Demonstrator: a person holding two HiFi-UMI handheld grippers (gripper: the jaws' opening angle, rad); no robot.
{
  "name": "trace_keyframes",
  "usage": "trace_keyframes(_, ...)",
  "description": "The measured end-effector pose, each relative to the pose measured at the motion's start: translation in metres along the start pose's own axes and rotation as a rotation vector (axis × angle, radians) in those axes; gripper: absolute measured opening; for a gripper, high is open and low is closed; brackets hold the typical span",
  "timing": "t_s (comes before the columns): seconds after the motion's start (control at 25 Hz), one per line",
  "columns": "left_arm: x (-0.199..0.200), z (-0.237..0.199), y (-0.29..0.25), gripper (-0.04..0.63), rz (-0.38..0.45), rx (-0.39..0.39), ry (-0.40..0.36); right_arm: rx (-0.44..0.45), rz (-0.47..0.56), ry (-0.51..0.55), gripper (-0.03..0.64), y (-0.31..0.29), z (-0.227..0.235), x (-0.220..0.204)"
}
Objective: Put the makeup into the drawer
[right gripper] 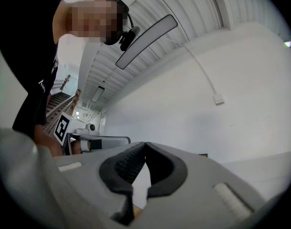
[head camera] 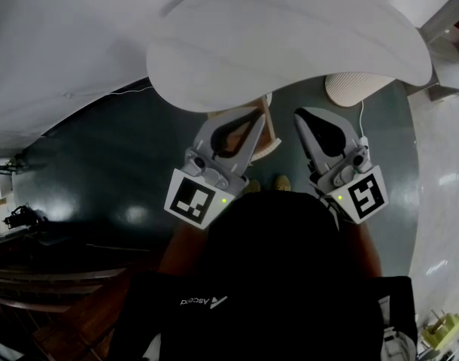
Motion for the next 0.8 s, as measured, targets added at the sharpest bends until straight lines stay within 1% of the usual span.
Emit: trace_keyframes(0.8, -0.0065, -0.0027, -0.0019, 0.011, -0.008, -0.037, 0.006, -0.026, -0.015, -0.007, 0.003, 0.0001, 0.0018, -0.0063)
Point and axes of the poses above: the fingertips, and each gripper's own axes: y backward along the fingers, z to its right, x out of its top, the point moved 5 cm from there along y, backward along the fingers, and after that the axes turned 5 degrees about -z, right-handed, at the moved point
